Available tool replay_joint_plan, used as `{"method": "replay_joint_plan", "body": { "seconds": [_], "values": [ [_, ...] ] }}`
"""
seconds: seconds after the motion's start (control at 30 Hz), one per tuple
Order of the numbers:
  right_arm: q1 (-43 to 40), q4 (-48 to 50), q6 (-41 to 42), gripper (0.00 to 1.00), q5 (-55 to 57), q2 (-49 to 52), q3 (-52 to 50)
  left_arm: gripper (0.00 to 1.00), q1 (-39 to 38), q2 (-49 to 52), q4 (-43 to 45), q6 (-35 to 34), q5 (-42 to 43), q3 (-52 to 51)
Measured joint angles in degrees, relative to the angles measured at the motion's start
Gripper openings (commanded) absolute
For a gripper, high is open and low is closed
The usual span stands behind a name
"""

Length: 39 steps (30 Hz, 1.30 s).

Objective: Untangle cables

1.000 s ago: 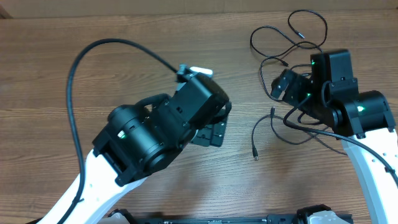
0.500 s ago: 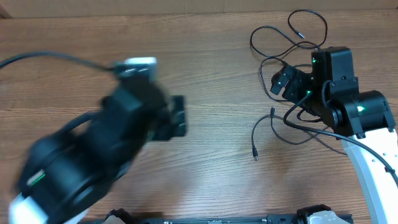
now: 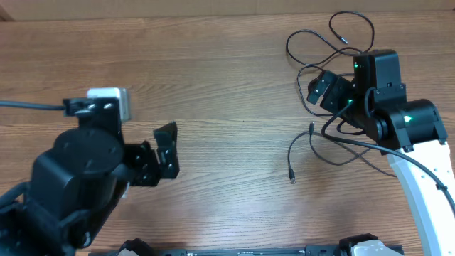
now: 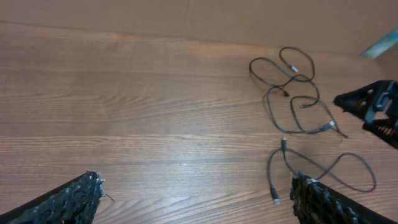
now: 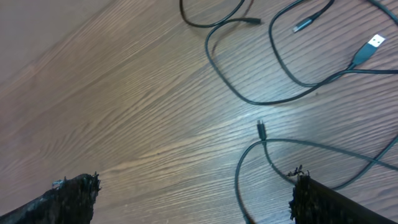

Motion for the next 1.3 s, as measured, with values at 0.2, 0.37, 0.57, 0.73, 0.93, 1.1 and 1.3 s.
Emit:
{"method": "replay_joint_plan", "body": {
  "seconds": [0.2, 0.37, 0.57, 0.73, 0.93, 1.1, 1.3],
  "values": [
    [0.0, -3.3, 0.0, 1.0, -1.92, 0.0, 0.0, 0.99, 2.29, 0.11, 1.81, 0.02, -1.01, -0.11],
    [0.0, -4.7, 0.02, 1.0, -2.38, 0.0, 0.0, 0.99, 5.75, 0.87, 3.41, 1.53, 1.27, -0.11],
    [0.0, -5.11, 0.0, 1.0, -3.34, 0.0, 0.0, 0.99, 7.96, 6.43, 3.8, 3.72, 4.92, -0.11],
    [0.0, -6.23, 0.02, 1.0, -5.03, 0.0, 0.0, 0.99, 10.58, 12.98, 4.5, 4.55, 7.02, -0.13],
    [0.0, -7.93, 0.0, 1.0, -5.75, 0.0, 0.0, 1.0, 18.91, 16.57, 4.52, 6.29, 12.76, -0.13],
    [0.0, -8.79, 0.02, 1.0, -5.77, 0.0, 0.0, 1.0, 29.46, 17.66, 4.42, 8.83, 18.69, -0.13],
    [0.0, -8.72, 0.02, 1.0, -5.79, 0.0, 0.0, 1.0, 40.57, 17.64, 1.11, 13.38, 25.86, -0.11]
  ]
}}
